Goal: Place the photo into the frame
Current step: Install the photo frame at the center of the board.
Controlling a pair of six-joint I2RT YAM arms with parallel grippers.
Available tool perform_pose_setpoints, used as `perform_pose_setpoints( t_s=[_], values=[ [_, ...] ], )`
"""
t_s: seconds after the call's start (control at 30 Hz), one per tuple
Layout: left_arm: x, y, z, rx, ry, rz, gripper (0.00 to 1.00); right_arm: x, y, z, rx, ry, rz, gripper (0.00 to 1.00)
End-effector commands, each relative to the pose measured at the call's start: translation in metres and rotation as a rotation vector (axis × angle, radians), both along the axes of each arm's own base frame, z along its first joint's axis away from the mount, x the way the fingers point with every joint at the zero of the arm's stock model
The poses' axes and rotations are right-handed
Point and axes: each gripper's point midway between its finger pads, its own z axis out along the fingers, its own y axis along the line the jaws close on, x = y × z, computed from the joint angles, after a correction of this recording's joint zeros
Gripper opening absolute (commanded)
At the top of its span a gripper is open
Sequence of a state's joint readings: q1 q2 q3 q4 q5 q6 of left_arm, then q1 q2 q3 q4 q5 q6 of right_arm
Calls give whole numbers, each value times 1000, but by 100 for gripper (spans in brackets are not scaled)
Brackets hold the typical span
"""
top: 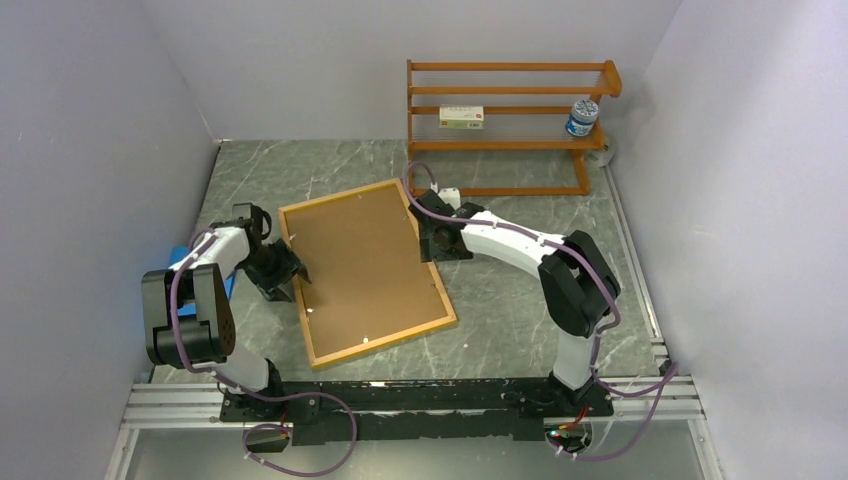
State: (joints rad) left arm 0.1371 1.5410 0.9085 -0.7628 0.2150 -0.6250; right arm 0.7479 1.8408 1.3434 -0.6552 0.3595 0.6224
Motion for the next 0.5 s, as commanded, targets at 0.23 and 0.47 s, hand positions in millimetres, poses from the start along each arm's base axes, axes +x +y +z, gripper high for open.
perform_pose_setpoints(
  t_s=[0.23,0.47],
  values=[
    [-1,-10,8,-60,-32,-1,38,1,22,-13,46,43,96,64],
    [-17,-14,-3,-76,30,9,17,4,30,-3,86,15,136,61]
  ],
)
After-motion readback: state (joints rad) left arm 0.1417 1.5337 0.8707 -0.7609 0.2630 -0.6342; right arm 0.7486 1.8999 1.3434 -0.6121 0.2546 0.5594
